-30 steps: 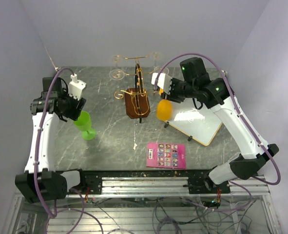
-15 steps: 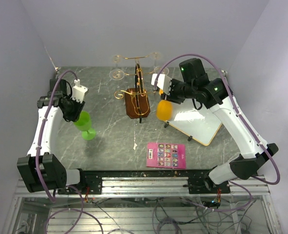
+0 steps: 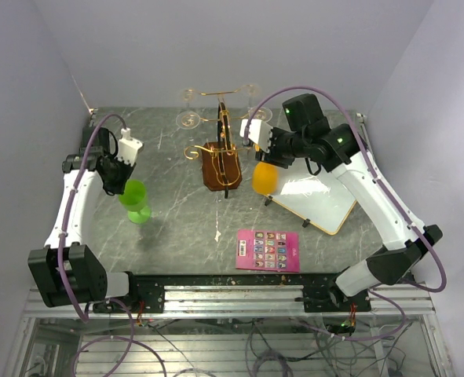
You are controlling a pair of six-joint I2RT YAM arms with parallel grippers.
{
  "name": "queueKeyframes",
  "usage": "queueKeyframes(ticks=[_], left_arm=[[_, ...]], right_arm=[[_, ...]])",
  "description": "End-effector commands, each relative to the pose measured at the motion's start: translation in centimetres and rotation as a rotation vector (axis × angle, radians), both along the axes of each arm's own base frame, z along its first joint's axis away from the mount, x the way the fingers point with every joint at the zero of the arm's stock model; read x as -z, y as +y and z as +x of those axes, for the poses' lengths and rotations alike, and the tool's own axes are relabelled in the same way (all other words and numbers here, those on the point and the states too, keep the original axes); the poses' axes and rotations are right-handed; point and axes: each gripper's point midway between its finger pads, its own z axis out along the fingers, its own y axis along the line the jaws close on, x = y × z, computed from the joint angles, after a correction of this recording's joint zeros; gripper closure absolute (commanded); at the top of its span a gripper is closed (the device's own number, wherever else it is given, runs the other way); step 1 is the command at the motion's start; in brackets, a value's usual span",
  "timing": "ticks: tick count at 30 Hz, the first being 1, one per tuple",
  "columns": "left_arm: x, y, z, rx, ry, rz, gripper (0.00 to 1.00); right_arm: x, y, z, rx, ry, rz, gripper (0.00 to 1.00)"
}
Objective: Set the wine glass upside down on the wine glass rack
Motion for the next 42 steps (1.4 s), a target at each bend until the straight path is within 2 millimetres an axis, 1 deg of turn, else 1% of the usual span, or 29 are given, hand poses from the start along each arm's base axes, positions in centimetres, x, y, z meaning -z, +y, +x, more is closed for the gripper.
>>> queueKeyframes(ticks=[1, 7, 9, 11, 12, 13, 14, 15, 16, 19, 22, 23, 24, 26, 30, 32, 36, 39, 40, 42], left_arm=[[-3.8, -0.5, 1.5, 0.012, -0.122, -0.018, 0.93], [-8.6, -0.8, 2.3, 0.009, -0.259, -0.028, 0.93], [-10.1, -0.9, 2.6, 0.021, -0.308, -0.023, 0.93], [-11.7, -0.9, 2.8, 0.039, -0.365, -0.011, 0.93], [-12.6, -0.9, 3.0, 0.050, -0.396, -0.005, 0.93], [-13.6, -1.0, 3.1, 0.060, -0.429, 0.000, 0.93], [-14.5, -1.1, 3.1, 0.073, -0.462, 0.002, 0.93], [-15.7, -1.3, 3.2, 0.087, -0.501, 0.004, 0.93], [-16.7, -1.5, 3.2, 0.103, -0.538, 0.002, 0.93], [-20.7, -2.7, 3.1, 0.152, -0.667, -0.023, 0.93], [-24.4, -4.0, 3.0, 0.174, -0.748, -0.092, 0.93], [-25.6, -4.4, 3.0, 0.174, -0.767, -0.122, 0.93], [-27.6, -5.0, 2.9, 0.183, -0.808, -0.154, 0.93], [-30.1, -6.1, 2.8, 0.190, -0.851, -0.237, 0.93], [-34.5, -8.9, 2.3, 0.251, -0.915, -0.412, 0.93], [-36.2, -10.3, 2.0, 0.290, -0.934, -0.512, 0.93], [-38.6, -12.7, 2.1, 0.341, -0.934, -0.736, 0.93], [-39.9, -13.9, 2.3, 0.358, -0.911, -0.878, 0.93], [-40.1, -14.2, 2.4, 0.348, -0.888, -0.935, 0.93], [-40.3, -14.6, 2.8, 0.349, -0.878, -0.993, 0.93]], right_arm=[[-1.3, -0.3, 1.1, 0.053, -0.043, 0.020, 0.58], [-2.5, -2.3, 3.7, 0.225, -0.152, 0.004, 0.51], [-3.4, -2.6, 4.1, 0.259, -0.175, 0.029, 0.48], [-4.8, -2.9, 4.4, 0.280, -0.181, 0.088, 0.44], [-5.6, -3.2, 4.7, 0.297, -0.183, 0.128, 0.38], [-6.4, -3.5, 4.8, 0.310, -0.182, 0.168, 0.28], [-7.2, -3.8, 5.0, 0.319, -0.179, 0.215, 0.14], [-8.1, -4.2, 5.1, 0.327, -0.173, 0.269, 0.04], [-8.8, -4.3, 5.0, 0.317, -0.147, 0.340, 0.01], [-10.1, -4.5, 4.7, 0.292, -0.104, 0.476, 0.00], [-11.1, -4.7, 5.1, 0.316, -0.093, 0.558, 0.00], [-11.4, -4.8, 5.3, 0.328, -0.088, 0.581, 0.00], [-11.7, -4.8, 5.5, 0.338, -0.082, 0.607, 0.00], [-12.3, -4.5, 5.7, 0.340, -0.063, 0.663, 0.00], [-13.3, -3.5, 5.5, 0.310, -0.007, 0.753, 0.01], [-13.7, -3.1, 5.4, 0.304, 0.017, 0.793, 0.03], [-14.1, -1.8, 5.0, 0.281, 0.100, 0.870, 0.07], [-14.2, -0.9, 4.4, 0.242, 0.161, 0.911, 0.10], [-14.3, -0.5, 4.3, 0.224, 0.178, 0.920, 0.10], [-14.3, 0.2, 3.9, 0.180, 0.213, 0.931, 0.11]])
